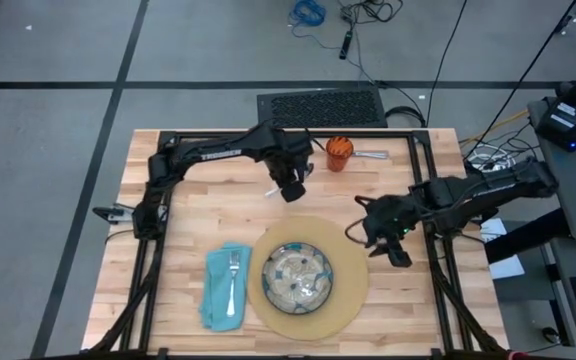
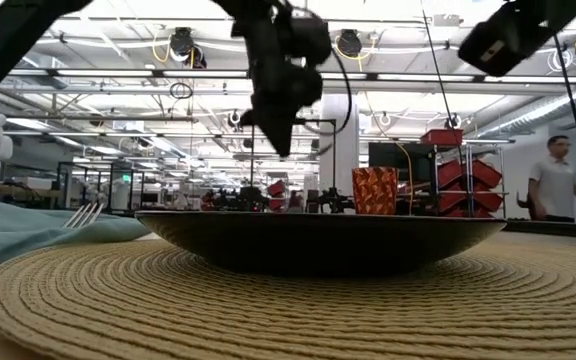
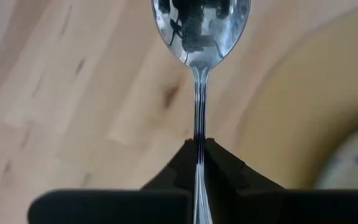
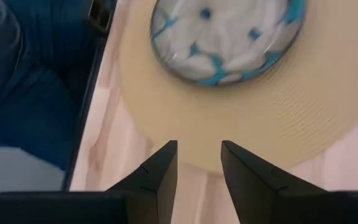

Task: Set table place
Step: Move the silver spoon to the right side of the brown mat

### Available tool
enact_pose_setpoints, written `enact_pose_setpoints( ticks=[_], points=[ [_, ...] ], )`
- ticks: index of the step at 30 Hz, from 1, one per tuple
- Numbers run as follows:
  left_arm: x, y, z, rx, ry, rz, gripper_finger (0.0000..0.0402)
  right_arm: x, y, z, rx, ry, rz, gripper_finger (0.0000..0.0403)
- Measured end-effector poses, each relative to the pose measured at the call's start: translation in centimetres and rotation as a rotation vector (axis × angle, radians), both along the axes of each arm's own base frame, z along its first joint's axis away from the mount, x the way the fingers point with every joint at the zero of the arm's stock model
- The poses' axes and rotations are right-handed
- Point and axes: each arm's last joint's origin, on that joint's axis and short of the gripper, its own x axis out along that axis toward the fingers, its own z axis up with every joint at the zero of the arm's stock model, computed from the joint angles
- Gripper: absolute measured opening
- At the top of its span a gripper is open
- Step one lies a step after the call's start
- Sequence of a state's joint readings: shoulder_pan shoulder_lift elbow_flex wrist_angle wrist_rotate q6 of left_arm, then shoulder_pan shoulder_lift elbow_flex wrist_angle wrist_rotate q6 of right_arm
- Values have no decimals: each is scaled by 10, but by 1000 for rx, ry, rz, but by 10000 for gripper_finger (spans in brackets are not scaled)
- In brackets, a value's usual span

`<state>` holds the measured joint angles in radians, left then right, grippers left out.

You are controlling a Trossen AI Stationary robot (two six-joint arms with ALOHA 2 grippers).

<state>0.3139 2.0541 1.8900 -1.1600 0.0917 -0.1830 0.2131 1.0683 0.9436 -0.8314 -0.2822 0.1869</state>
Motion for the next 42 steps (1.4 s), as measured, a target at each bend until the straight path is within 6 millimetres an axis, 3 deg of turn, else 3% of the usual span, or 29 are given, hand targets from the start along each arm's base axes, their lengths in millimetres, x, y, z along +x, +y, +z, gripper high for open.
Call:
enact_pose_setpoints(
  ticks=[8, 15, 22, 31, 36, 42],
  points=[
    [10, -56, 40, -73, -228, -13, 0, -15, 40, -1, -50, 14, 48, 116],
    [37, -109, 49, -149, -439, -23, 0, -34, 71, -1, -132, -31, 32, 116],
    [72, -150, 17, -210, -529, 33, 0, -59, 97, 0, -172, -98, 22, 116],
    [122, -186, -42, -389, -714, 212, 0, -91, 120, 0, -159, -143, 71, 116],
    [132, -206, -64, -447, -774, 327, 0, -104, 126, 0, -152, -141, 131, 116],
    [131, -223, -69, -384, -808, 396, 0, -115, 130, 0, -179, -173, 172, 116]
  ],
)
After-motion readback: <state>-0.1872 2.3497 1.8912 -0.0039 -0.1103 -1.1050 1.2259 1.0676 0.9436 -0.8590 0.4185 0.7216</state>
